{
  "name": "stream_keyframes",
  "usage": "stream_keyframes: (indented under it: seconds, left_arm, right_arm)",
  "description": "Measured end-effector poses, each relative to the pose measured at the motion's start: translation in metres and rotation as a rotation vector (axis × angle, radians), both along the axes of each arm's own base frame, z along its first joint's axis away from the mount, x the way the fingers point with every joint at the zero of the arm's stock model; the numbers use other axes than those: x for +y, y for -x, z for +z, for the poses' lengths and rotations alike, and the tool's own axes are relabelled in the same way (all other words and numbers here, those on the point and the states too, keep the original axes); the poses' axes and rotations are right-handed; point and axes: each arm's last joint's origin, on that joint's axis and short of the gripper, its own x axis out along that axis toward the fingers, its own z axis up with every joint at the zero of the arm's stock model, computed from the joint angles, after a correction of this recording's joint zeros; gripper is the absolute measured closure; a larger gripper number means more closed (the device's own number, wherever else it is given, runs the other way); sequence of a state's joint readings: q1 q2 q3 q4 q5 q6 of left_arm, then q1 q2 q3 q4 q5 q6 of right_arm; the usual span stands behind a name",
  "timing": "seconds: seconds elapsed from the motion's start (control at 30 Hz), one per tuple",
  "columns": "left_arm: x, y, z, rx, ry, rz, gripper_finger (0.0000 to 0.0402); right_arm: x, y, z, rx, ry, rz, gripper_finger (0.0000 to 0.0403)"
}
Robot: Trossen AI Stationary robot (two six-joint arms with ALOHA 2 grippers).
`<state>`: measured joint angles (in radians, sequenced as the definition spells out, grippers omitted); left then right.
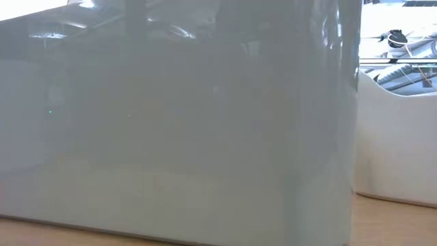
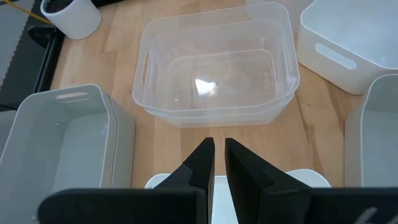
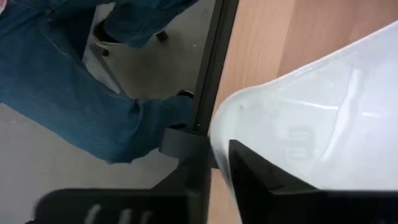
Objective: Stack baskets by color
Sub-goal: Stack the right white bin on top of the top white bin
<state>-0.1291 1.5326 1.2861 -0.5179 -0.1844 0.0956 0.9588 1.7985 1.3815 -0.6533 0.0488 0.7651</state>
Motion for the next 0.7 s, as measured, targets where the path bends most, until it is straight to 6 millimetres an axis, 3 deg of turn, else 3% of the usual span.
stream_keyframes:
  seconds: [0.13,0.5,0.7]
  left_arm:
    - [0.000,0.000,0.000,0.000,0.000,0.000,0.0360]
    - [0.000,0.000,0.000,0.001,0.000,0.000,0.0360]
    - [-0.001,0.000,0.000,0.001,-0.003,-0.006,0.0360]
  right_arm:
    - [0.001,-0.001,0.001,-0.012,-0.008,0.006,0.0395]
    - [0.005,0.000,0.010,-0.042,-0.081,0.042,0.0400]
    - [0.001,0.003,0.026,-0.094,-0.110,0.087,0.0402]
